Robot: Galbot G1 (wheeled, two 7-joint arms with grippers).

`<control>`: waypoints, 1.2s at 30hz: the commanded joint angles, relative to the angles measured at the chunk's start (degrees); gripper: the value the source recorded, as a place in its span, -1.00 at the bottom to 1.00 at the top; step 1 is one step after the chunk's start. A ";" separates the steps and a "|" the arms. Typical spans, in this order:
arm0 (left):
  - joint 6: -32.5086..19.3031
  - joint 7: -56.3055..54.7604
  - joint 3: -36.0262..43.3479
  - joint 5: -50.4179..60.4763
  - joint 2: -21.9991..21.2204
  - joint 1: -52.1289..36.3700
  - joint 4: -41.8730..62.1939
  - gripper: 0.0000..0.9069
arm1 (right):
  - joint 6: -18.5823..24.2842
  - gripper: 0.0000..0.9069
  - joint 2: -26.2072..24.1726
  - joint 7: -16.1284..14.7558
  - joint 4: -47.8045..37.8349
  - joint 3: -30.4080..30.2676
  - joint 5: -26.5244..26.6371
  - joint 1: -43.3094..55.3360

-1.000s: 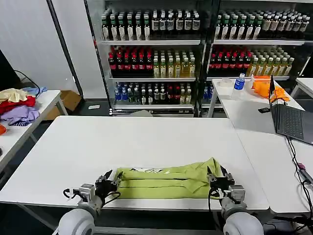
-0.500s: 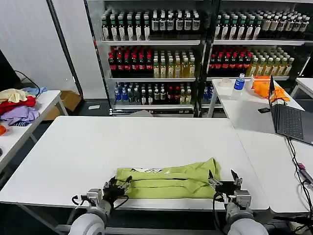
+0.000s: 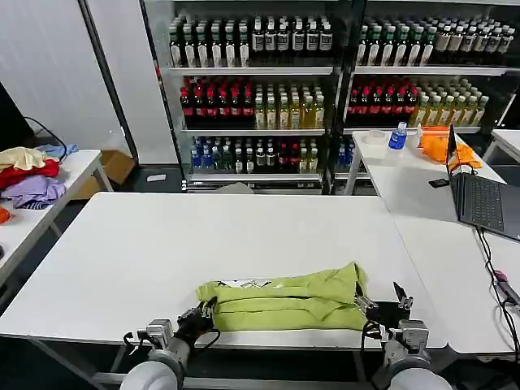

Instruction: Fold and organize the clothes.

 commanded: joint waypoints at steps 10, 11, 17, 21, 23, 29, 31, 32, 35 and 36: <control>1.03 3.04 -20.98 -12.45 16.40 -5.47 9.45 -0.96 | 2.13 1.00 -1.79 -0.90 -1.82 1.31 0.54 3.51; 1.00 3.44 -22.17 -12.46 17.27 -5.53 10.95 -0.96 | 2.16 1.00 -1.80 -0.95 -2.08 0.81 0.53 4.04; 2.05 4.23 -27.56 -15.68 20.87 -5.63 13.49 -0.96 | 1.76 1.00 -2.01 -0.82 -3.02 -2.40 0.17 6.23; 3.88 3.27 -28.62 -21.08 20.37 -4.97 9.19 -0.96 | 1.70 1.00 -2.38 -0.94 -2.93 -3.08 -0.05 6.92; 5.01 2.40 -28.48 -25.70 19.09 -4.84 5.09 -0.96 | 1.73 1.00 -2.81 -1.04 -3.02 -3.13 -0.05 7.20; 5.34 1.16 -23.69 -33.00 15.72 -4.78 -3.86 -0.96 | 1.86 1.00 -3.57 -1.17 -3.22 -3.25 0.00 7.46; 5.24 0.89 -21.55 -34.19 14.94 -5.11 -6.20 -0.96 | 1.88 1.00 -3.76 -1.22 -3.03 -3.25 0.03 7.46; 5.15 0.74 -20.44 -34.74 14.40 -5.24 -7.04 -0.96 | 1.87 1.00 -3.87 -1.26 -2.97 -3.26 0.04 7.43; 4.95 0.48 -17.77 -36.58 13.05 -5.42 -8.96 -0.96 | 1.93 1.00 -3.96 -1.32 -2.99 -3.29 0.04 7.62; 4.87 0.45 -16.58 -36.81 12.35 -5.47 -9.28 -0.96 | 1.95 1.00 -4.00 -1.34 -3.10 -3.35 0.04 7.76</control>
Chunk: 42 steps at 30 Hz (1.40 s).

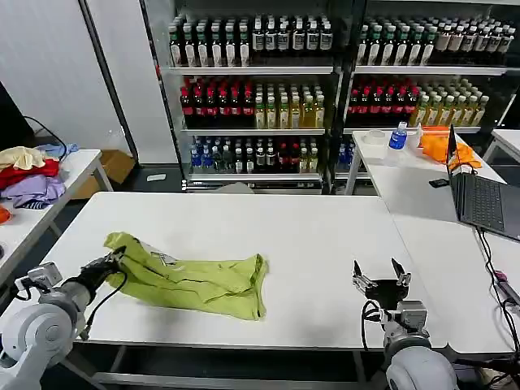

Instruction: Fold and organize the clothes.

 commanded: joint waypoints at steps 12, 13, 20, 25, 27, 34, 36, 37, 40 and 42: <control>0.36 -1.82 20.57 -5.46 -10.10 -5.04 -6.03 -0.96 | 0.33 1.00 -0.90 -0.17 -0.61 -1.00 -0.04 1.32; 0.36 -1.65 21.40 -4.29 -10.63 -5.52 -5.35 -0.96 | 0.36 1.00 -0.82 -0.16 -0.72 -1.11 -0.05 1.45; -0.14 -1.62 25.05 -1.24 -13.06 -7.08 -2.12 -0.96 | 0.46 1.00 -0.32 -0.19 -1.20 -1.90 -0.21 2.10; -0.77 -1.56 27.90 1.41 -14.28 -9.28 1.02 -0.96 | 0.40 1.00 -0.46 -0.20 -1.09 -2.13 -0.18 2.55; -1.03 -1.43 28.61 2.69 -14.68 -10.15 2.27 -0.96 | 0.37 1.00 -0.53 -0.19 -1.12 -2.14 -0.15 2.70; -1.01 1.78 28.75 7.91 -16.31 -11.09 3.62 1.00 | 0.35 1.00 -0.48 -0.18 -1.03 -2.33 -0.15 2.73; -1.05 2.55 28.93 8.22 -16.68 -11.36 3.49 1.00 | 0.36 1.00 -0.42 -0.18 -1.04 -2.50 -0.19 2.76; -1.06 2.67 28.99 8.28 -16.92 -11.42 3.39 1.00 | 0.35 1.00 -0.42 -0.19 -1.05 -2.58 -0.19 2.80; -1.07 3.57 28.79 8.73 -17.32 -11.08 2.78 1.00 | 0.31 1.00 -0.45 -0.20 -1.08 -2.75 -0.18 3.00; -1.06 3.84 28.26 9.00 -17.18 -10.31 1.80 1.00 | 0.24 1.00 -0.52 -0.19 -1.06 -2.75 -0.14 3.16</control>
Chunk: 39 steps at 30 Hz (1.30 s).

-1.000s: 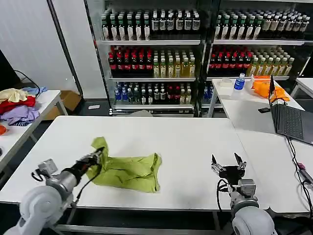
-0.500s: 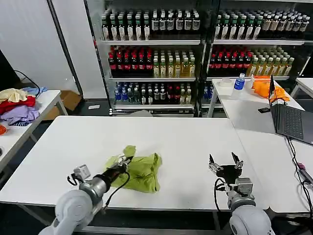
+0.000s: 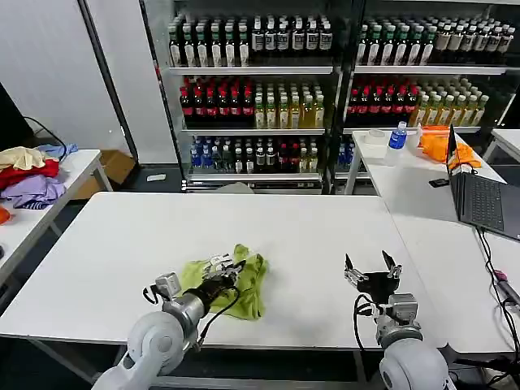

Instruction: Fold and organize the clothes.

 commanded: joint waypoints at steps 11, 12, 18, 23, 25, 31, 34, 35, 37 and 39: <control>-0.18 1.95 -11.46 7.38 4.26 5.68 -2.14 1.00 | -0.24 1.00 0.08 -0.43 0.08 -0.48 0.08 0.70; -0.04 1.85 -12.82 7.33 5.05 6.06 -1.43 1.00 | -0.22 1.00 0.00 -0.47 0.04 -0.47 0.09 0.71; 2.47 1.87 -16.59 6.64 8.14 7.13 2.77 1.00 | -0.07 1.00 -0.39 -0.59 -0.05 -0.43 0.07 0.36; 4.80 2.56 -16.10 3.83 7.26 6.96 4.80 1.00 | -0.41 1.00 0.04 -0.51 -0.03 -1.03 0.15 1.01; 4.89 3.08 -15.59 2.36 7.10 6.88 4.94 1.00 | -0.61 1.00 0.20 -0.41 -0.03 -1.25 0.13 1.20; 4.97 6.51 -13.92 -0.57 6.63 5.73 6.46 1.00 | -0.72 1.00 -0.12 -0.37 0.33 -1.27 0.08 0.65; 5.03 8.05 -12.95 -0.61 6.46 5.22 8.42 1.00 | -0.71 1.00 -0.23 -0.37 0.74 -0.79 0.09 0.07; 5.05 8.66 -12.61 -0.54 6.52 5.04 9.34 1.00 | -0.72 1.00 -0.34 -0.37 0.88 -0.68 0.11 -0.20; 5.06 9.50 -12.07 -0.38 6.77 4.58 11.26 1.00 | -0.78 1.00 -0.60 -0.39 1.22 -0.50 0.13 -0.53; 5.06 10.32 -11.96 -0.53 7.00 4.29 12.21 1.00 | -0.77 1.00 -0.94 -0.39 1.65 -0.11 0.21 -0.89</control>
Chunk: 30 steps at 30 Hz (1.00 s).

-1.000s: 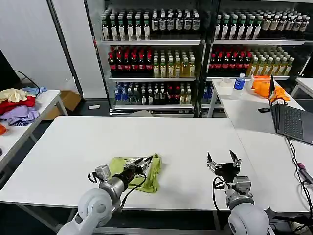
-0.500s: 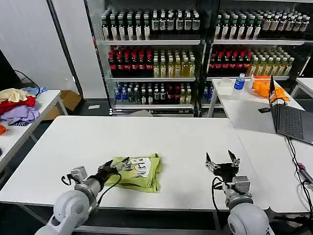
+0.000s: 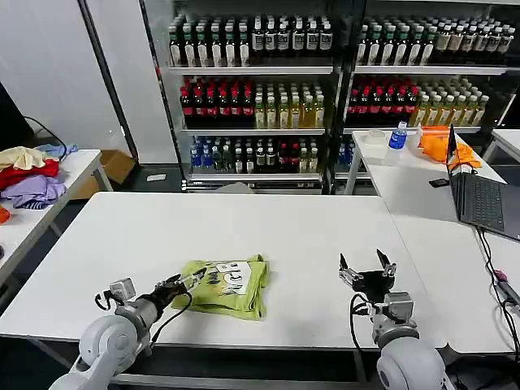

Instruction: Fold and organize the clothes.

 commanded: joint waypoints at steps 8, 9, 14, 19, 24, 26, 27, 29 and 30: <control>0.90 7.17 0.90 -5.73 0.28 0.55 4.17 0.44 | -0.01 1.00 -1.03 0.04 1.84 1.53 0.34 -2.20; 0.89 7.26 0.98 -6.11 0.03 0.47 4.17 0.11 | -0.01 1.00 -1.05 0.03 1.94 1.58 0.36 -2.31; 0.77 7.29 0.61 -7.86 -1.81 -0.94 5.42 -0.96 | -0.03 1.00 -1.17 0.14 2.26 1.63 0.43 -2.62; 0.75 7.50 -0.39 -9.37 -1.83 -0.71 6.04 -0.96 | -0.04 1.00 -1.61 0.16 3.15 2.00 0.57 -3.53; 0.75 7.68 -1.22 -10.65 -2.17 -0.49 5.86 -0.96 | -0.03 1.00 -1.65 0.26 3.29 2.18 0.77 -3.66; 0.75 7.71 -1.48 -11.23 -2.38 -0.52 5.69 -0.96 | -0.02 1.00 -1.55 0.27 3.42 2.05 0.76 -3.77; 0.75 7.75 -1.60 -11.49 -2.59 -0.57 5.65 -0.96 | 0.00 1.00 -1.50 0.27 3.53 1.95 0.74 -3.88; 0.74 7.78 -1.86 -12.29 -2.81 -0.65 5.65 -0.96 | 0.02 1.00 -1.48 0.28 3.70 1.91 0.74 -4.06; 0.75 7.80 -2.02 -12.51 -2.90 -0.66 5.63 -0.96 | 0.03 1.00 -1.51 0.27 3.75 1.92 0.75 -4.12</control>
